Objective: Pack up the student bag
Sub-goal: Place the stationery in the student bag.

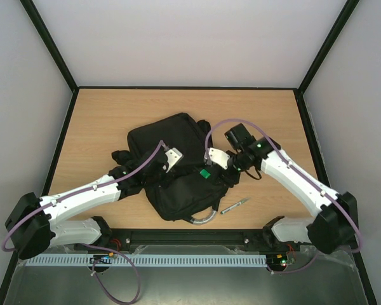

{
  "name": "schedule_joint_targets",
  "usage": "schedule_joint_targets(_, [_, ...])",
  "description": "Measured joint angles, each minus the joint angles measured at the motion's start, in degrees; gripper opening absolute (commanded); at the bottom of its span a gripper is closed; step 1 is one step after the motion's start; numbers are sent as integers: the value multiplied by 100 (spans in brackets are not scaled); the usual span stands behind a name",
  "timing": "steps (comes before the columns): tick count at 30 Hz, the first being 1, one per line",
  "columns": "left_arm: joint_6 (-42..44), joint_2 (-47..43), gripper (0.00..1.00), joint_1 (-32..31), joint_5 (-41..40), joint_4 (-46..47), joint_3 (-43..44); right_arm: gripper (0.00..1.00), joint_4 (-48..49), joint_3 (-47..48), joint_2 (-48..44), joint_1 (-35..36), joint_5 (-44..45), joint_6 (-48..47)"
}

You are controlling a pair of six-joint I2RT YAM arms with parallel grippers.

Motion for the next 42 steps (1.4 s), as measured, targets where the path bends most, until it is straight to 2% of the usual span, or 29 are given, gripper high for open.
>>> schedule_joint_targets(4, [0,-33,4,0,0,-2,0,68,649,-560,-494,-2,352,-787])
schedule_joint_targets(9, [-2,-76,4,0,0,-7,0,67,1270,-573,-234,-2,570,-1252])
schedule_joint_targets(16, [0,-103,4,0,2,-9,0,65,1670,-577,28,2,697,-1541])
schedule_joint_targets(42, [0,-103,4,0,0,-11,0,70,1606,-651,426,83,195,-2249])
